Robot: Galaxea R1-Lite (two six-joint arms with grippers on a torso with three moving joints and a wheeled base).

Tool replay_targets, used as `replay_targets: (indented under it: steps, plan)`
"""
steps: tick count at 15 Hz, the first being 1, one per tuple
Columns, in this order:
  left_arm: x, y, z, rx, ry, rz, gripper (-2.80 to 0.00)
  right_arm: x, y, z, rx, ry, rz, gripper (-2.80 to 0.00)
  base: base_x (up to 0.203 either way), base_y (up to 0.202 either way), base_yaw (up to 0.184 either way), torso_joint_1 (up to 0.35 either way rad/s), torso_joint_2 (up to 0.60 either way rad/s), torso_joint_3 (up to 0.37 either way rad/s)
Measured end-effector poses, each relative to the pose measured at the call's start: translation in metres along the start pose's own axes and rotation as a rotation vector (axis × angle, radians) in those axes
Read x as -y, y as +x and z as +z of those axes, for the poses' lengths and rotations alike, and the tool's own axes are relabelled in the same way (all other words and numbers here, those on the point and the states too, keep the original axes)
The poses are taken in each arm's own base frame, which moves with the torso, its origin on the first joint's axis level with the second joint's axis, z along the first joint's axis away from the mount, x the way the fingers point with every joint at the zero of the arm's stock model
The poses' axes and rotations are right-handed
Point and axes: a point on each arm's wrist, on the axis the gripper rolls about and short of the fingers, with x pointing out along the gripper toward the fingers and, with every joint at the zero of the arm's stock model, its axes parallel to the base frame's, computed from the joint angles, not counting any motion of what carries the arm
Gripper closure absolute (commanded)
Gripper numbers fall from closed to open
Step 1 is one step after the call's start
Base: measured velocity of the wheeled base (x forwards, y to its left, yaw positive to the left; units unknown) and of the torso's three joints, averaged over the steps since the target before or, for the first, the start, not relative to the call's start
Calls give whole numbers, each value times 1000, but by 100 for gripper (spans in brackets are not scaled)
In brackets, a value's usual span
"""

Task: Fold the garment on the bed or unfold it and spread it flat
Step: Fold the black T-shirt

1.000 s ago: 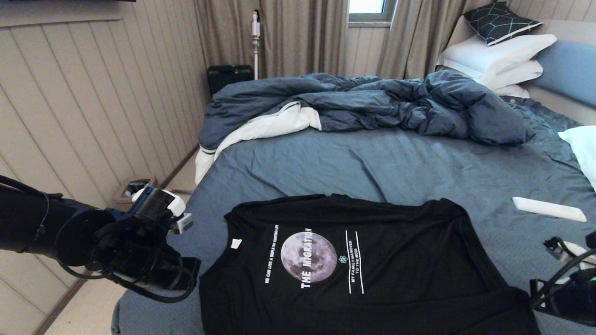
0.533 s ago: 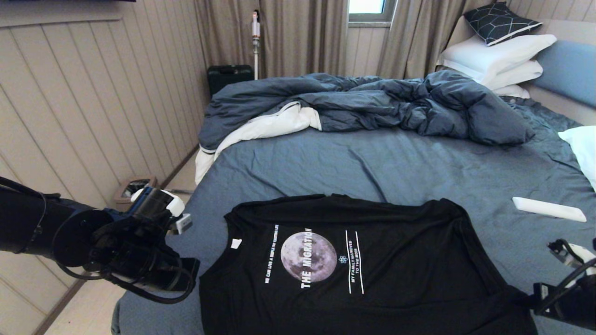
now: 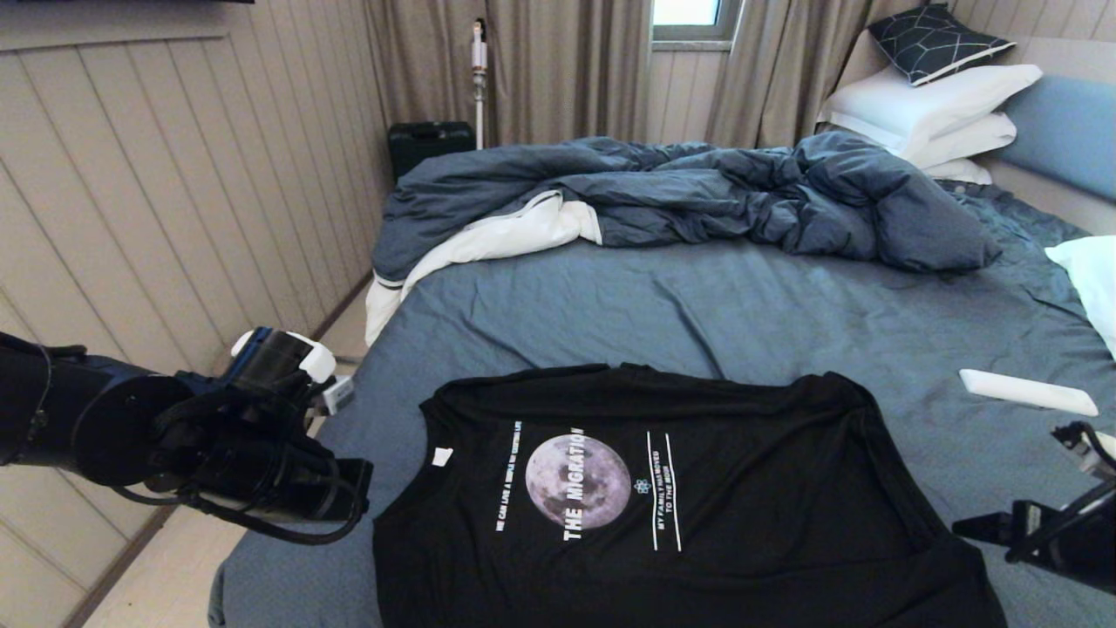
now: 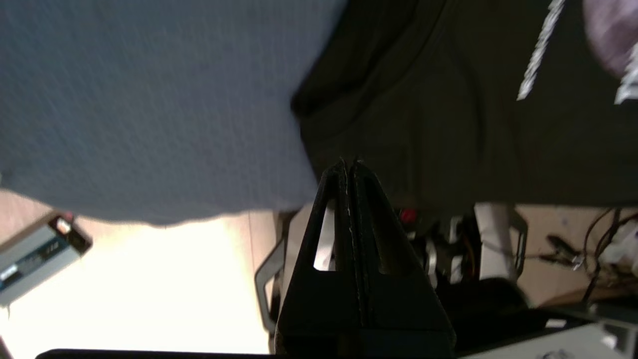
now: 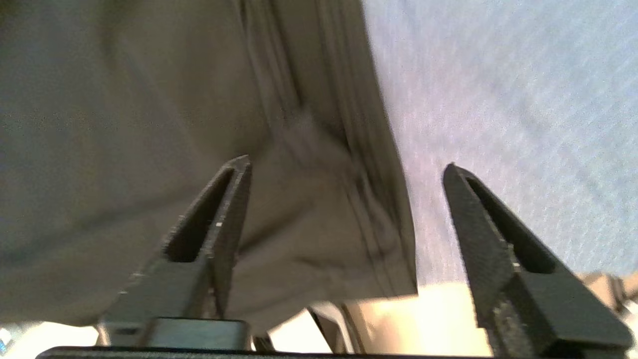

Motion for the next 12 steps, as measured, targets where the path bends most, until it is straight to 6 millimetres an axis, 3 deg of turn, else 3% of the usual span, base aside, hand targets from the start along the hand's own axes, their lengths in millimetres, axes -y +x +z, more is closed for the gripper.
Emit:
replay_targets:
  steps: [4,7,10,12]
  plan:
    - [0,-5,2,16,-14,-2,0,-3,-4,2,10,2,4,-280,0,0,0,0,0,0]
    - [-4,-8,-14,-14,-22,6,0,-6,-13,-11,-87,37,9,-280,0,0,0,0,0,0]
    - [-7,-15,-32,-29,-35,7,0,-14,-34,-45,-236,112,23,-280,0,0,0,0,0,0]
    - [-9,-19,-41,-34,-37,-5,0,-19,-49,-83,-312,156,40,-280,0,0,0,0,0,0]
